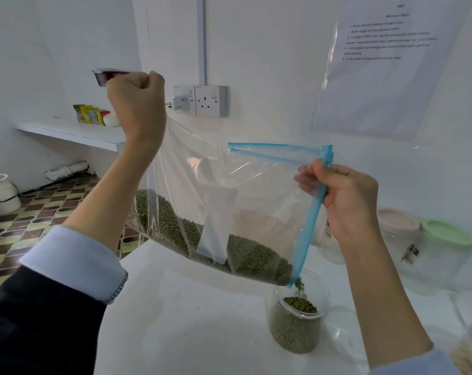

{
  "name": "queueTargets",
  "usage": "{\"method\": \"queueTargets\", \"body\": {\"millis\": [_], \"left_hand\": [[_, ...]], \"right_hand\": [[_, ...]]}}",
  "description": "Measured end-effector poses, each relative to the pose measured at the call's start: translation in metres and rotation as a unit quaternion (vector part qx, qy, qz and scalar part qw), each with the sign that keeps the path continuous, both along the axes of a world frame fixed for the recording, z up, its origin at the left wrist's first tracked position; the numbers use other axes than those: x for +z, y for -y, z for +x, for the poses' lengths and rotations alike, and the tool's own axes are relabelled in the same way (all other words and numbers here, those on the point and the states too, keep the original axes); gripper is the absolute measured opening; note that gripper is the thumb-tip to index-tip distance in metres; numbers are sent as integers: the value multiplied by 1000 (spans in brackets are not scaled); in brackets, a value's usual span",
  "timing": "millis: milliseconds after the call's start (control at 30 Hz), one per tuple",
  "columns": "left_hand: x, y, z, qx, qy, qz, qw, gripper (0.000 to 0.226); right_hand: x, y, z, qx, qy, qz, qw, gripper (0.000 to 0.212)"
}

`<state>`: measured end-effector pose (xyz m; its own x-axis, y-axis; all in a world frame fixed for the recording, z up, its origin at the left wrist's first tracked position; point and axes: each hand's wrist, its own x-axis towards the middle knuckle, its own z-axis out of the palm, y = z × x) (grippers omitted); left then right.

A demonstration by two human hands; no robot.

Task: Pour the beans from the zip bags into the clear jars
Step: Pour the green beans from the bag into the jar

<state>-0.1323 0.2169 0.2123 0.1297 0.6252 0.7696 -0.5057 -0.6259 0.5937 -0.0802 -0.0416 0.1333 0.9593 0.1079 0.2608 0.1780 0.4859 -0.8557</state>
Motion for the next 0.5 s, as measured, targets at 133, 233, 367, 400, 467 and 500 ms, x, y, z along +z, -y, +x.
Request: {"method": "queueTargets", "body": {"millis": [133,233,367,400,467,500], "left_hand": [[0,1,1,-1,2,3,1000,41],[1,2,1,-2,1,12,1000,40],[4,4,0,7,2,15,1000,43],[5,4,0,8,2,19,1000,43],[6,6,1,16,4,25,1000,42],[7,7,1,16,5,27,999,43]], "right_hand": [[-1,0,0,-3,1,0,1000,13],[-3,0,0,-5,-9,17,1000,14],[-3,1,0,-5,-15,24,1000,14],[-3,2,0,-13,-17,31,999,14],[-3,3,0,-19,-17,38,999,16],[-3,3,0,-15,-17,36,999,16]]}}
